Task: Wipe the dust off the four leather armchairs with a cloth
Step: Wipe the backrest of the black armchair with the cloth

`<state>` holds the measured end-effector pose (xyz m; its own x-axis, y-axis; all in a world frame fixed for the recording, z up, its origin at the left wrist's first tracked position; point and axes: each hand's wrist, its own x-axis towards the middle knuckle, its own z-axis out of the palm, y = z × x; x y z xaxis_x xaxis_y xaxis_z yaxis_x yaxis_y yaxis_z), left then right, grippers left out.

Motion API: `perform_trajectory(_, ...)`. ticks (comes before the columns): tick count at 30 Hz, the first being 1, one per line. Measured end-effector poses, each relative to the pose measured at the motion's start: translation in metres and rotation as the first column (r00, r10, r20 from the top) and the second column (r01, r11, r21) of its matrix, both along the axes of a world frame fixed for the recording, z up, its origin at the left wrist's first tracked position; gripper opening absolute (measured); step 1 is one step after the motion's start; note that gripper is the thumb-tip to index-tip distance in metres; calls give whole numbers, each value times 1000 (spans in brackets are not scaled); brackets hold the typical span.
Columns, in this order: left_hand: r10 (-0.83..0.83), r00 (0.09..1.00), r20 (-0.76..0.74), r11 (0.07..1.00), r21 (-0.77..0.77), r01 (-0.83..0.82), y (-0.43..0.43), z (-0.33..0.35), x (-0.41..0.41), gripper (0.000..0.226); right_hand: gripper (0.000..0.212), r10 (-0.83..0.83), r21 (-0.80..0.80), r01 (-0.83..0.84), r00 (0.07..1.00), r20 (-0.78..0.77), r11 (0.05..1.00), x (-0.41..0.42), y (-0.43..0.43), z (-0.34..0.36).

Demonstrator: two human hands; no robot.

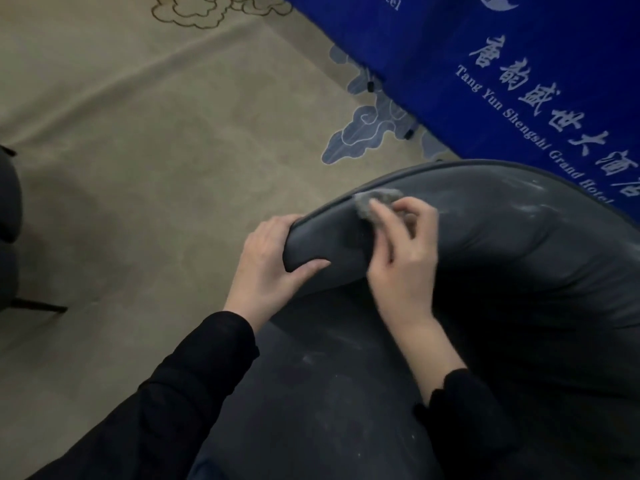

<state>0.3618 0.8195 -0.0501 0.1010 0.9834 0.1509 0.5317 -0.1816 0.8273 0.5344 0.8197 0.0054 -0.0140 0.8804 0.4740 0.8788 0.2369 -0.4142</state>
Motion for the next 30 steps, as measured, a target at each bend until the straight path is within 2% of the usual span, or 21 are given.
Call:
perform_trajectory(2, -13, 1000, 3, 1000, 15, 12, 2, -3, -1, 58, 29, 199, -15, -199, 978, 70, 980, -22, -7, -5)
perform_trajectory(4, -13, 1000, 12, 1000, 14, 13, 2, -4, -1, 57, 31, 308, -60, -302, 940, 145, 951, -26, -9, -9)
perform_trajectory(6, -3, 1000, 16, 1000, 21, 3, 2, -2, -1, 58, 31, 238, -50, -233, 959, 156, 971, -12, -2, -9)
perform_trajectory(8, 3, 1000, 16, 1000, 20, -3, 0, 0, 0, 57, 28, 68, -26, -65, 990, 128, 998, 4, 9, -3)
perform_trajectory(10, 10, 1000, 18, 1000, 12, -10, -1, 1, 0, 56, 25, -27, -47, 33, 991, 128, 998, 10, 17, 5)
perform_trajectory(16, 14, 1000, 23, 1000, 2, -14, -1, 1, 0, 54, 24, 45, -127, -22, 982, 182, 992, 10, 29, 17)
perform_trajectory(21, 22, 1000, 20, 1000, -3, -22, -1, 1, 1, 55, 30, 288, -209, -236, 918, 271, 949, 5, 29, 22)
perform_trajectory(23, 18, 1000, 18, 1000, -9, -18, -1, 1, 1, 55, 30, 235, -204, -181, 929, 286, 962, 19, 37, 25)
perform_trajectory(26, 20, 1000, 19, 1000, -11, -19, -1, 1, 0, 55, 26, 13, -162, 23, 976, 217, 987, 25, 41, 25)
perform_trajectory(28, 19, 1000, 18, 1000, -4, -19, -1, 1, 0, 56, 26, 38, -147, -11, 983, 180, 989, 7, 34, 21)
perform_trajectory(30, 24, 1000, 20, 1000, -8, -24, -1, 2, 1, 57, 27, 168, -170, -136, 968, 187, 976, -7, 26, 16)
